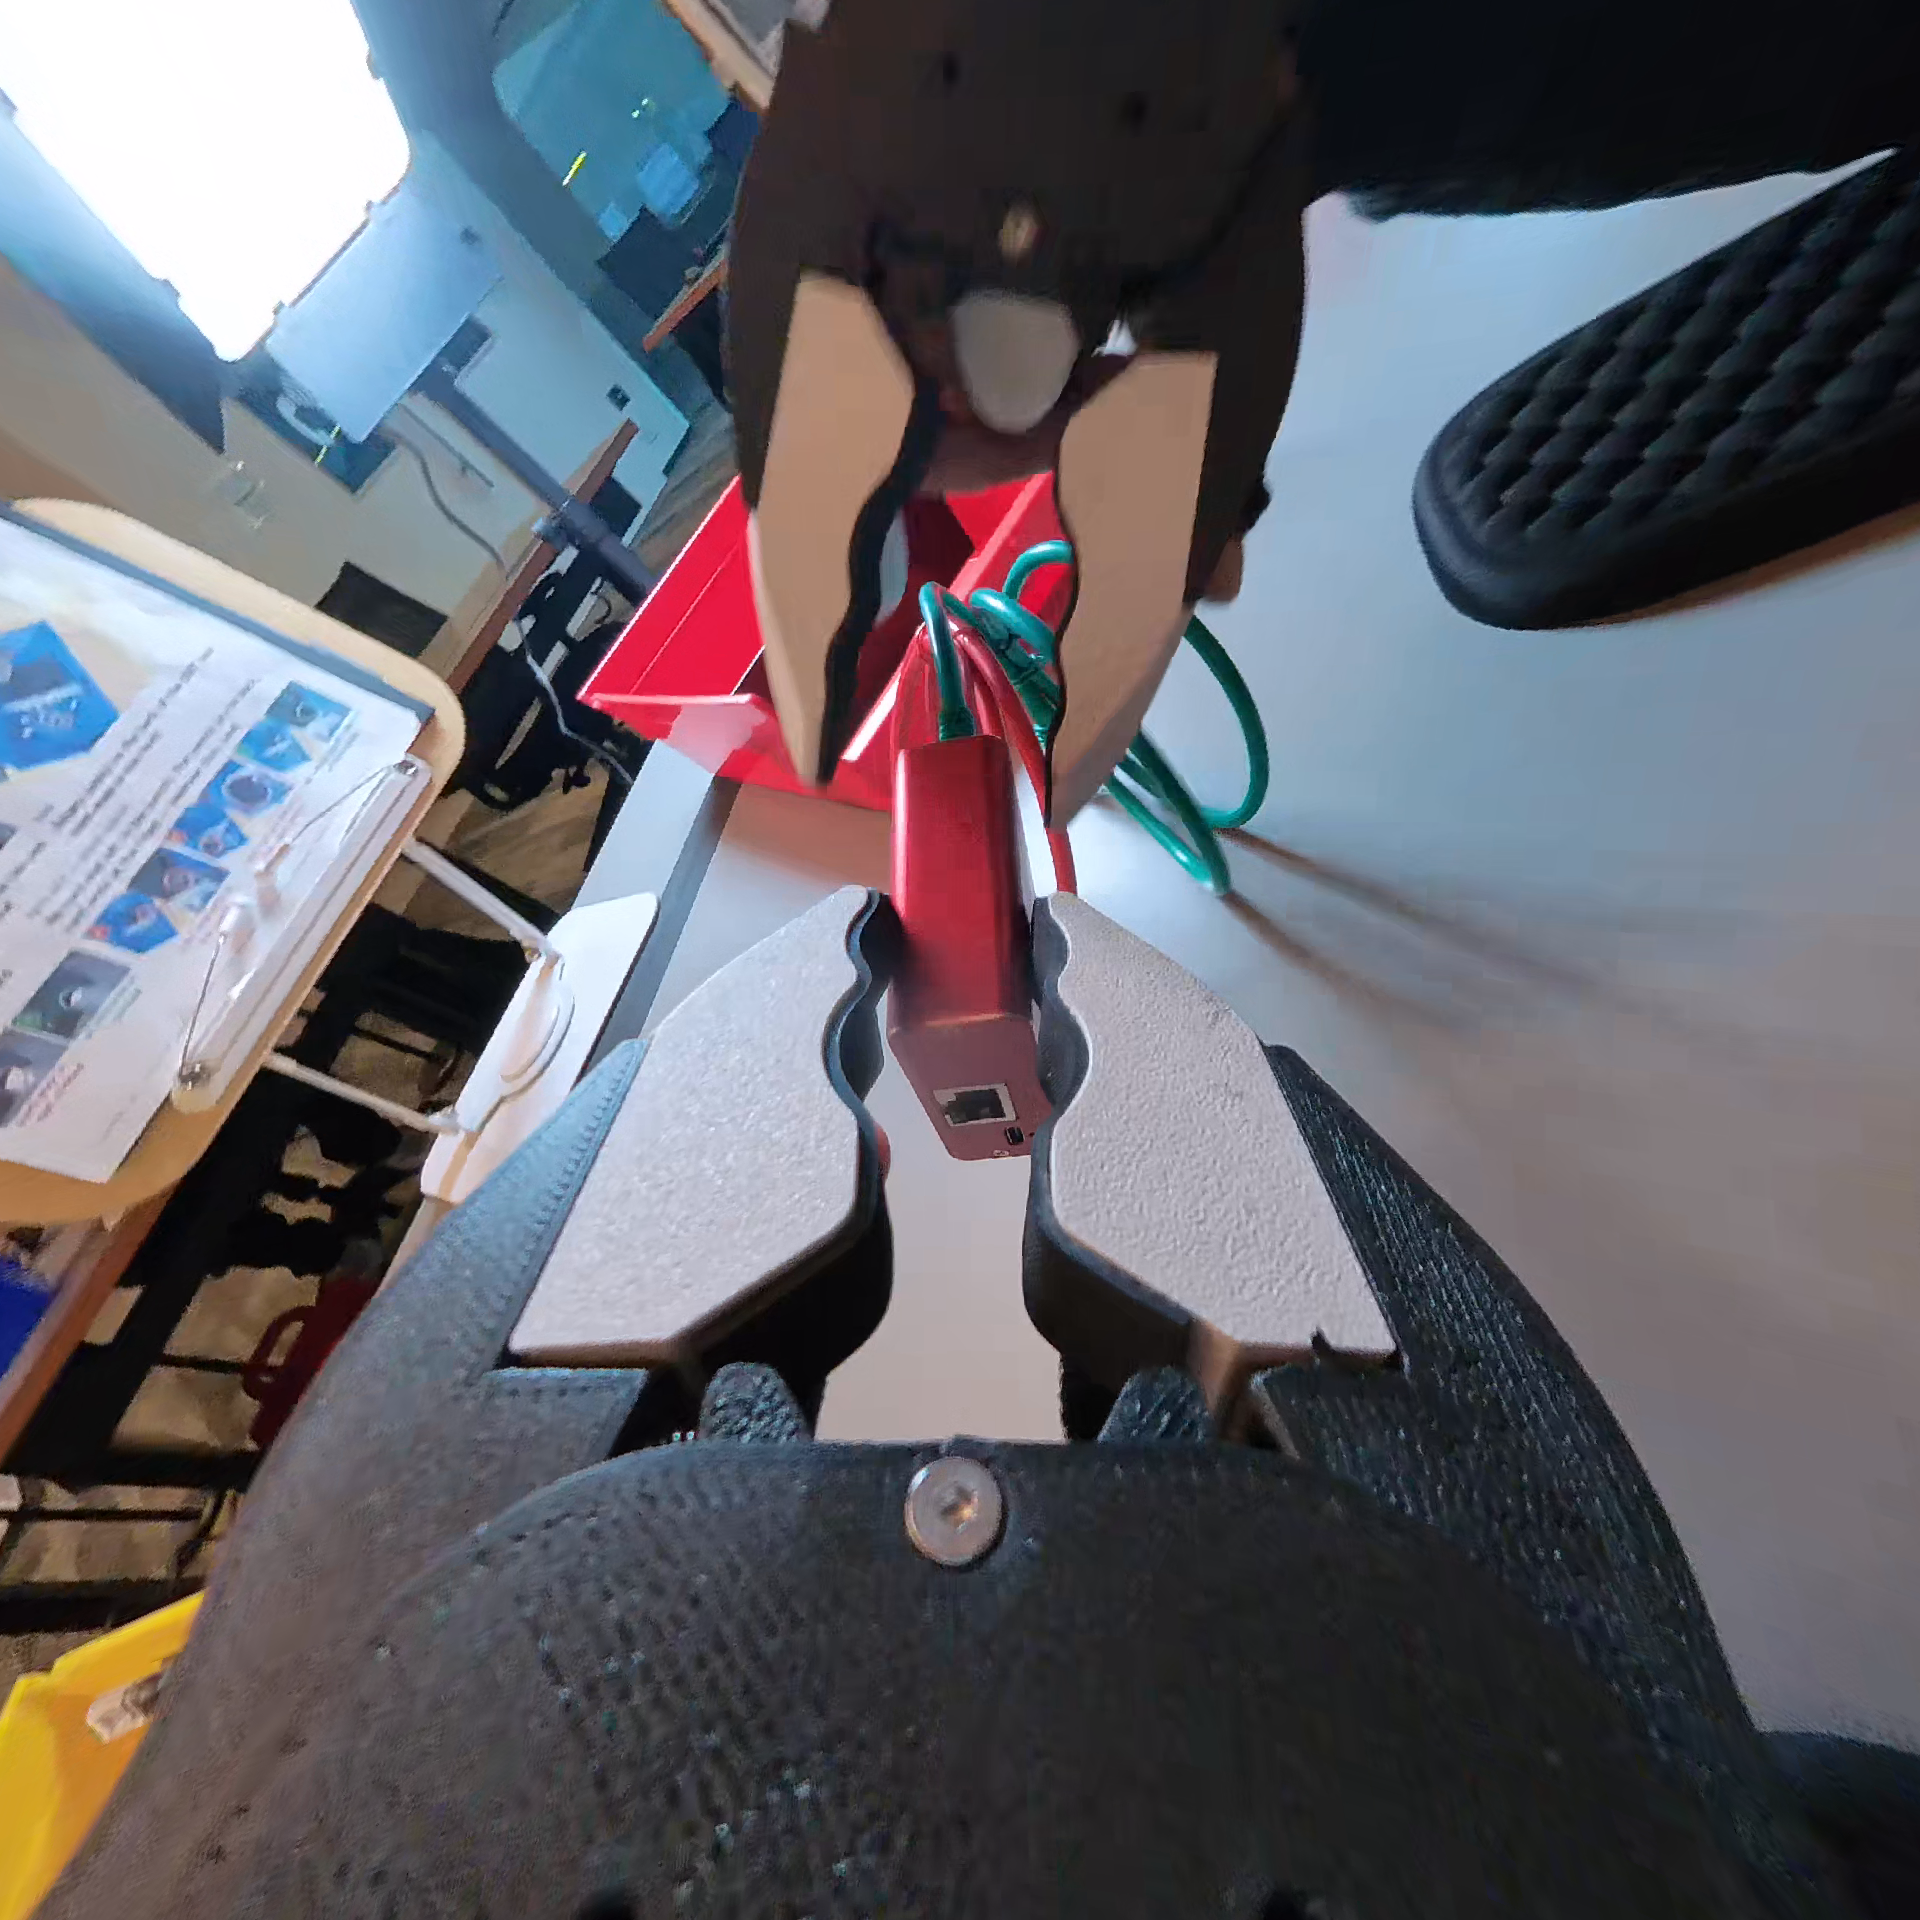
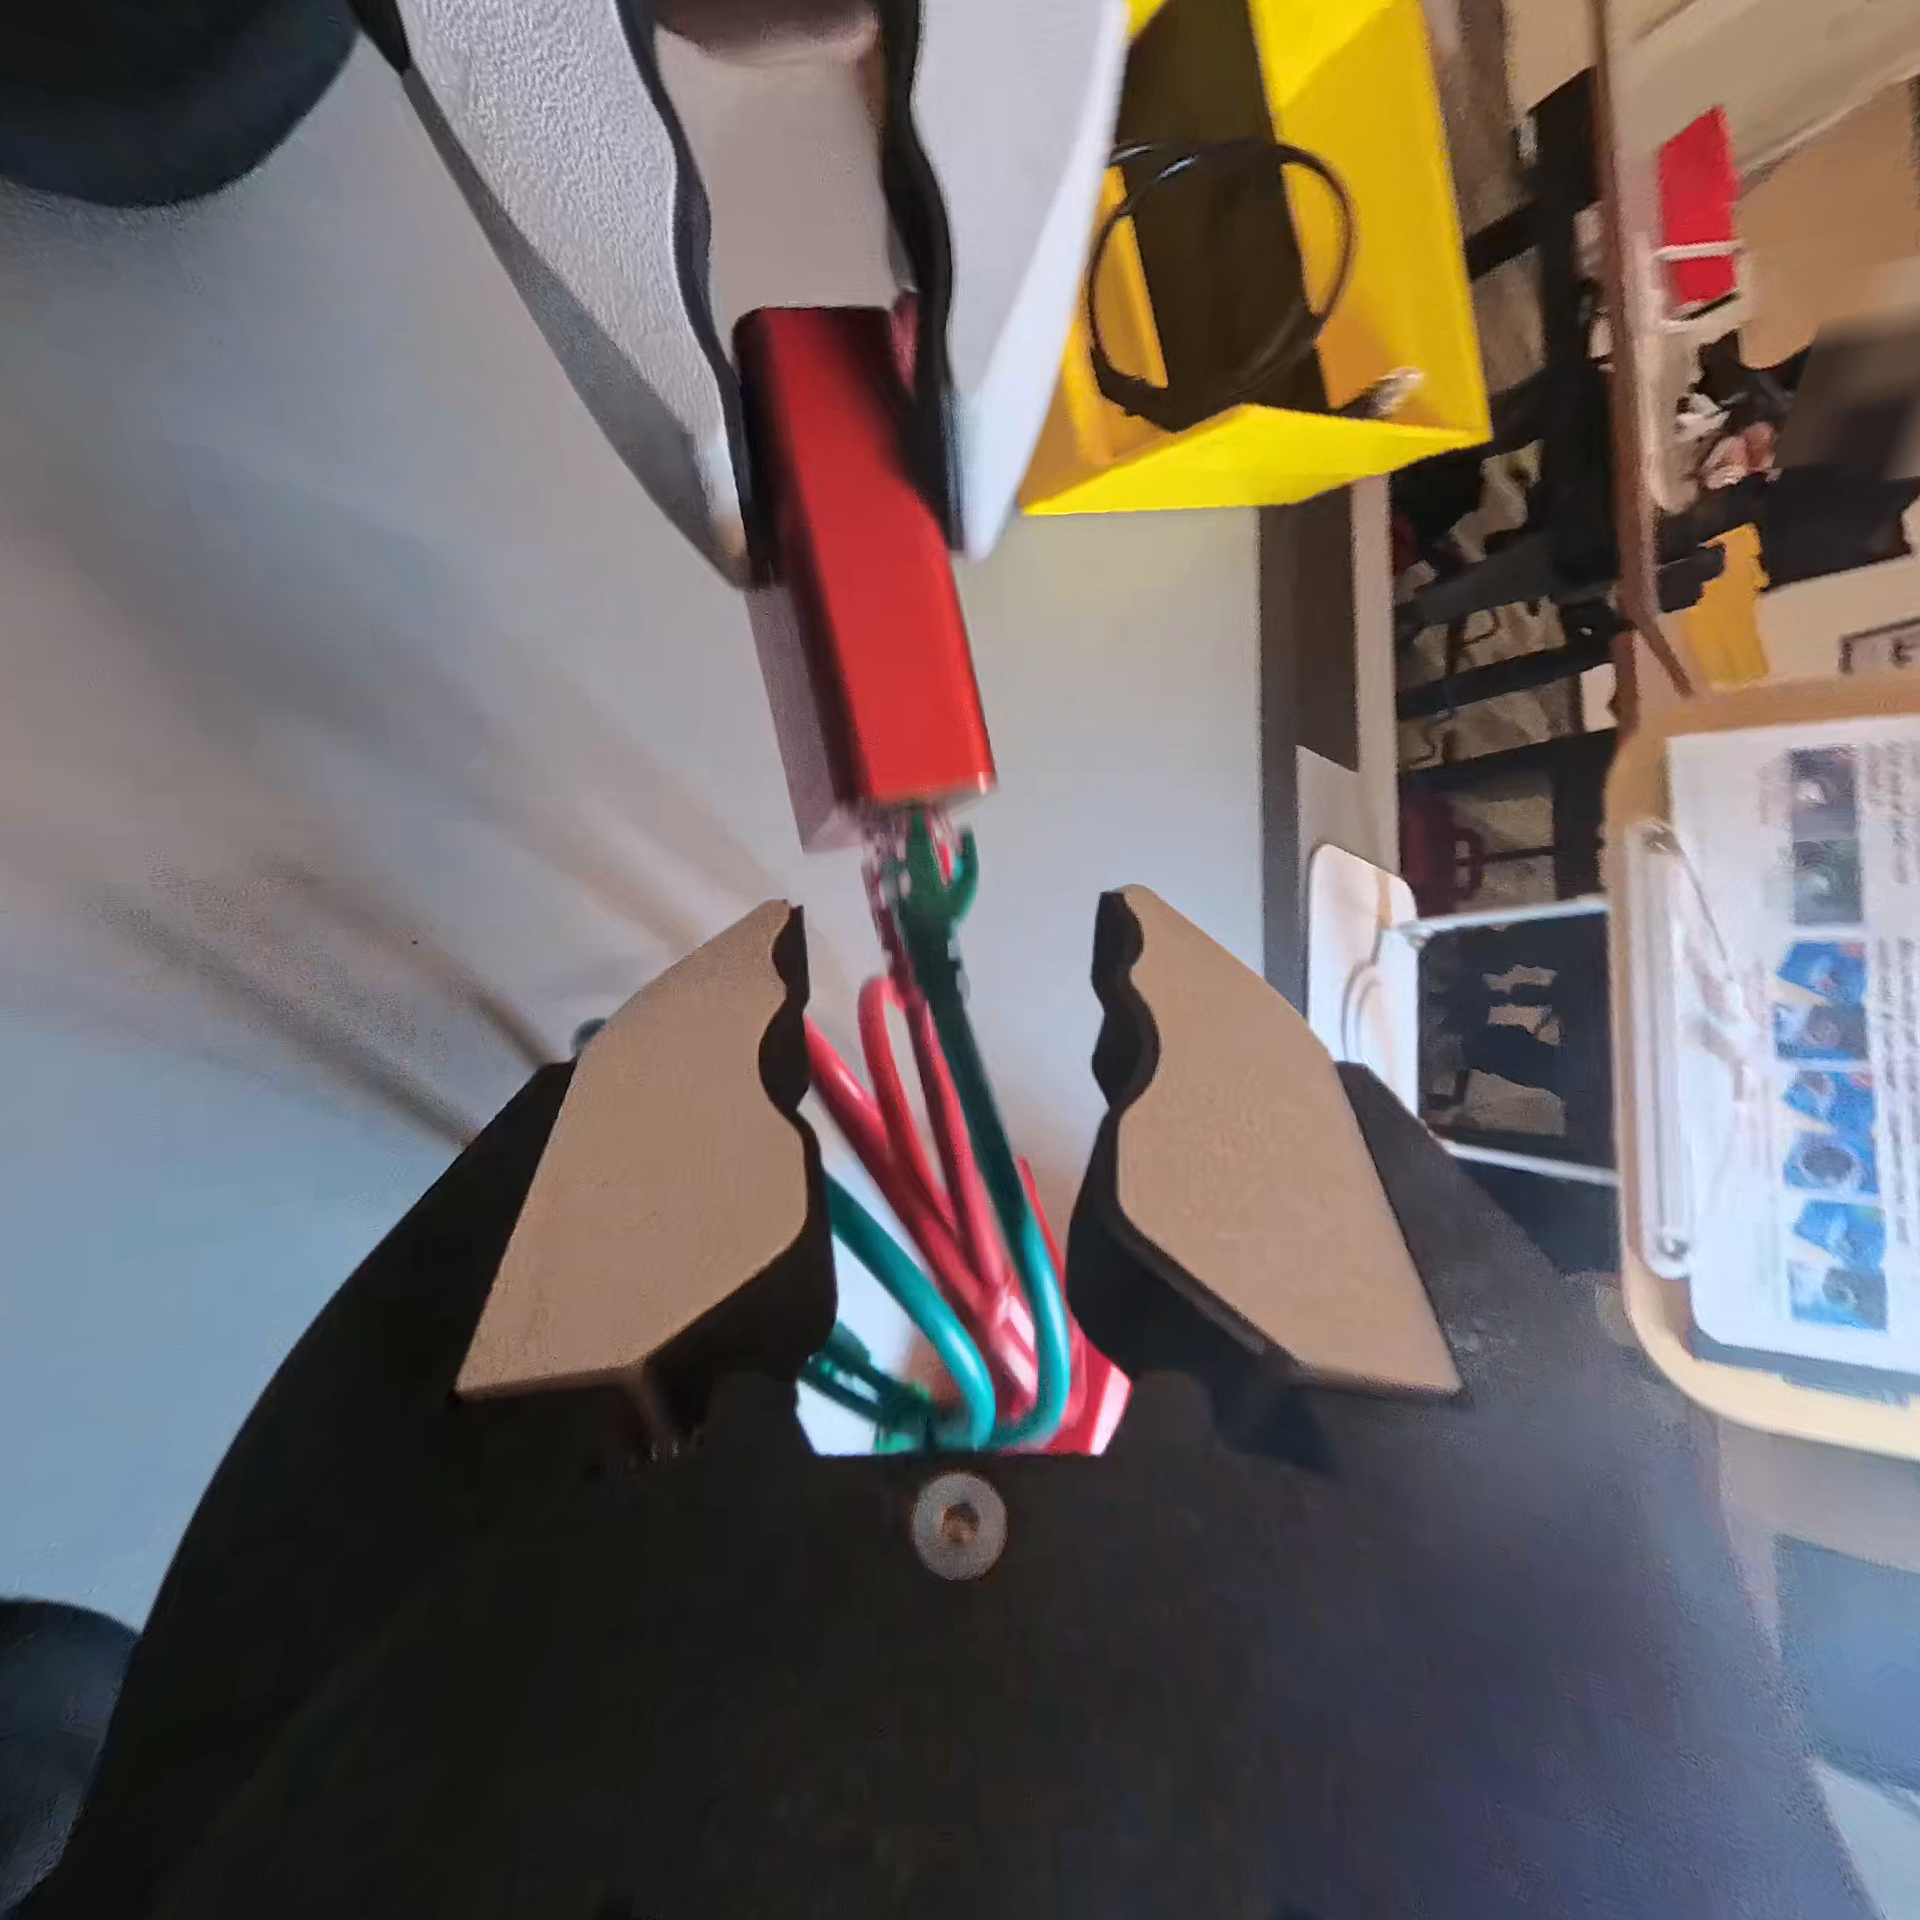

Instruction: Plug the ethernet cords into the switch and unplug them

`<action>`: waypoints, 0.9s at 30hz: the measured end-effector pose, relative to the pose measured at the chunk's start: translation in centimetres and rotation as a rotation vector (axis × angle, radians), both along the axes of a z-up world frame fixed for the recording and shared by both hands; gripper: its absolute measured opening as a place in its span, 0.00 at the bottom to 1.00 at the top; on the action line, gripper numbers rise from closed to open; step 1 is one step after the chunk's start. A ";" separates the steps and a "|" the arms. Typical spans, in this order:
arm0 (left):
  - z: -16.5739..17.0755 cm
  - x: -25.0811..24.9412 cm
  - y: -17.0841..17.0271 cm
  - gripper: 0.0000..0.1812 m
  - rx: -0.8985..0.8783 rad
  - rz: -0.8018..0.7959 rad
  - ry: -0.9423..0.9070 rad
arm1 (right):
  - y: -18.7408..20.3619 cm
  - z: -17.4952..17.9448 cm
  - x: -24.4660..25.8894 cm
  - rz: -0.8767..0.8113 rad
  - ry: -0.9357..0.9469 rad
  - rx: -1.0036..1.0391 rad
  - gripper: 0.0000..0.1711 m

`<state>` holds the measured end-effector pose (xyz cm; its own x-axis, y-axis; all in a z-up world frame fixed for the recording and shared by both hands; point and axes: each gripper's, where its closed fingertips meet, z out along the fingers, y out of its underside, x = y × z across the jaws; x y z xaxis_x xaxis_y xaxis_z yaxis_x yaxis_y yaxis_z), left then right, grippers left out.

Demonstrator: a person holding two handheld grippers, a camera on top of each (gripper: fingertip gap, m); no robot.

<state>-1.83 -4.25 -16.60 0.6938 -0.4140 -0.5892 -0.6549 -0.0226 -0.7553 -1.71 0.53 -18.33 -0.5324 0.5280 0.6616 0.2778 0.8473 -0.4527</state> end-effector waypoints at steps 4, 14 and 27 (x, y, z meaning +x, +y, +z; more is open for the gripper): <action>-0.4 0.6 0.1 0.14 0.012 -0.013 0.036 | -1.6 -2.0 -0.7 0.072 -0.037 0.069 0.19; -2.5 -1.0 0.4 0.16 -0.017 0.001 -0.051 | -1.9 -1.4 -0.4 0.043 0.086 0.026 0.15; -3.8 -1.4 0.6 0.15 0.084 -0.010 0.145 | -3.4 -0.7 0.0 0.091 0.226 0.094 0.16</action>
